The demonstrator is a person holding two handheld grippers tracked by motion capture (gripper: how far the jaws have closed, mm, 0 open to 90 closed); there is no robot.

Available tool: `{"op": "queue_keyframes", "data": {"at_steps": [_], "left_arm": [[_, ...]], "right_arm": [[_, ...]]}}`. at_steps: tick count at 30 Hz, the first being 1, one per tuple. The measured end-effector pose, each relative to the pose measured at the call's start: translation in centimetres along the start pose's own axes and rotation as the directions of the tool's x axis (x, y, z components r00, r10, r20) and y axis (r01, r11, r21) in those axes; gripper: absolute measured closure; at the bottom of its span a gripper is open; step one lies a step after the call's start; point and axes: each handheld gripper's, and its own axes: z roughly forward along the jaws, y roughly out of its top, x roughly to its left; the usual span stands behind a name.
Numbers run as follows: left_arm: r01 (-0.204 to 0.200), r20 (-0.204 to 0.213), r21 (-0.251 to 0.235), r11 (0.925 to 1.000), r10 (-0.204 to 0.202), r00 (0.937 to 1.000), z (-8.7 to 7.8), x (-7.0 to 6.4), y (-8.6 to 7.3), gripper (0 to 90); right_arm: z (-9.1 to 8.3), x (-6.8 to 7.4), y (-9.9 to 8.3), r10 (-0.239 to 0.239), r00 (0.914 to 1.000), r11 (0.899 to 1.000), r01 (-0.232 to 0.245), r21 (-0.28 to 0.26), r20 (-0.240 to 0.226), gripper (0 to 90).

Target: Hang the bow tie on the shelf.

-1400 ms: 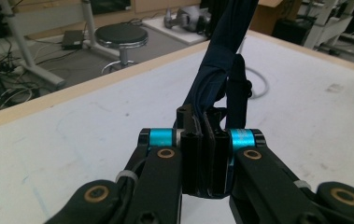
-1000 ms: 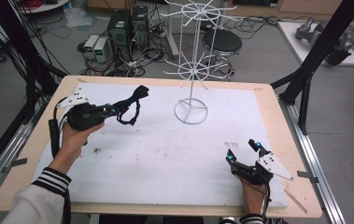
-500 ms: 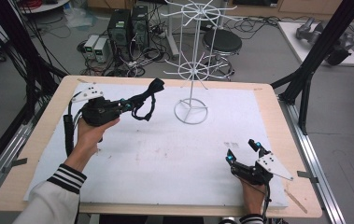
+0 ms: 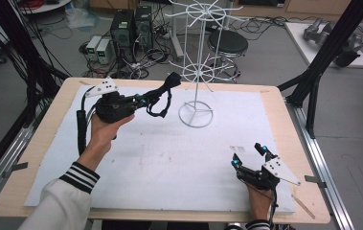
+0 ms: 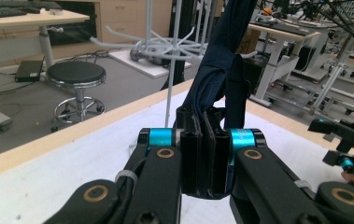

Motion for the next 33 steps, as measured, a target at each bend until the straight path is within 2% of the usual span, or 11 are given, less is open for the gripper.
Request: {"op": "queue_keyframes", "data": {"at_steps": [6,15,33], "left_arm": [[-0.010,0.006,-0.008,0.9999,0.010,0.9999,1.4,-0.6,1.0,86.5],[-0.014,0.010,-0.012,0.9998,0.014,0.9998,3.3,-1.2,1.5,86.5],[-0.002,-0.001,-0.002,1.0000,0.002,1.0000,6.2,-0.8,0.8,86.4]], "right_arm": [[0.0,0.0,0.0,0.001,1.0000,1.000,-0.001,0.000,-0.002,10.5],[0.0,0.0,0.0,-0.002,1.0000,1.000,0.002,0.001,-0.001,10.5],[-0.1,-0.1,0.0,0.011,0.9999,1.000,-0.012,-0.007,-0.002,10.5]]}}
